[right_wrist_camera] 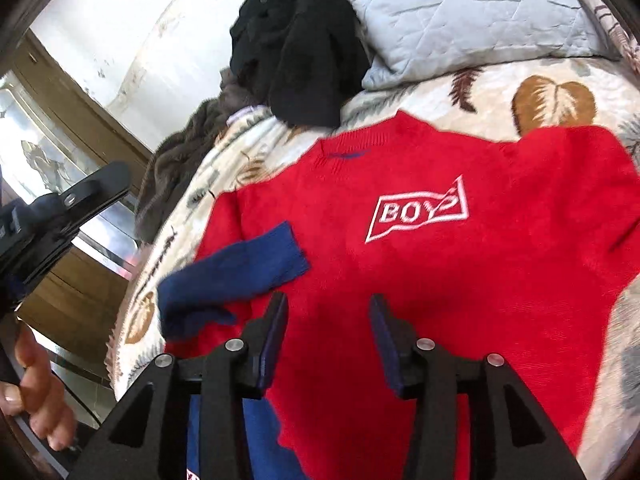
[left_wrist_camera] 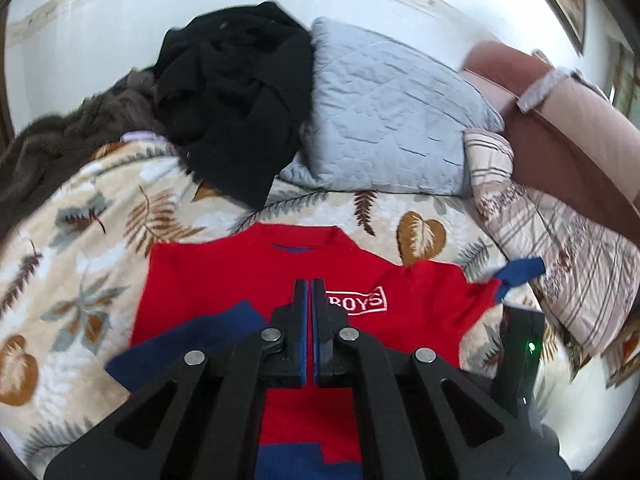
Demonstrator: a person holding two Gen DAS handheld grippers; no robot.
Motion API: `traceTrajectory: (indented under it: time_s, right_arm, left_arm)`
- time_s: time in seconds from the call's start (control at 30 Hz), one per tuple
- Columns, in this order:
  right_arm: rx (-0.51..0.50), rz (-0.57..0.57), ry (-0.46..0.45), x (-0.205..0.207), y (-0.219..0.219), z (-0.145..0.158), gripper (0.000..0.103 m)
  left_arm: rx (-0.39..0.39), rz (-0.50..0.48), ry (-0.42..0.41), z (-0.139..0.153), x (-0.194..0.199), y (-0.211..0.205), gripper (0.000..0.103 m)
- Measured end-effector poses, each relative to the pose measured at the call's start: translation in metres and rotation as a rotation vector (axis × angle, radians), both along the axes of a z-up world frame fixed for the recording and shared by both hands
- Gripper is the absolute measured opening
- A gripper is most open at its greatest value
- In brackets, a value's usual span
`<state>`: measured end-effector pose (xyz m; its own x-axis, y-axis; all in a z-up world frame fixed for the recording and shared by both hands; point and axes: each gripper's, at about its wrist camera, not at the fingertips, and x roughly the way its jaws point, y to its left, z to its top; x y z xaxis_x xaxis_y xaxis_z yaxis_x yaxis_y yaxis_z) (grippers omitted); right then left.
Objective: Fold small clothes
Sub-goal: 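Fold the held sleeve across the sweater body with the left gripper, then grasp the other blue sleeve cuff with the right gripper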
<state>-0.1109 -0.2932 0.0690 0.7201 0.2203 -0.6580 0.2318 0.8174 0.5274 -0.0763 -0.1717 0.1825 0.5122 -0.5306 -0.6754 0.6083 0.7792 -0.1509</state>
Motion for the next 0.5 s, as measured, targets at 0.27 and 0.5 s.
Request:
traceTrajectory:
  time_s: [0.27, 0.5]
  right_arm:
    - [-0.045, 0.004, -0.093, -0.015, -0.006, 0.033, 0.049]
    - [-0.080, 0.004, -0.121, -0.028, -0.012, 0.045, 0.059]
  left_arm:
    - [0.004, -0.057, -0.016, 0.040, -0.035, -0.016, 0.000]
    - [-0.071, -0.125, 0.020, 0.055, -0.067, -0.026, 0.000]
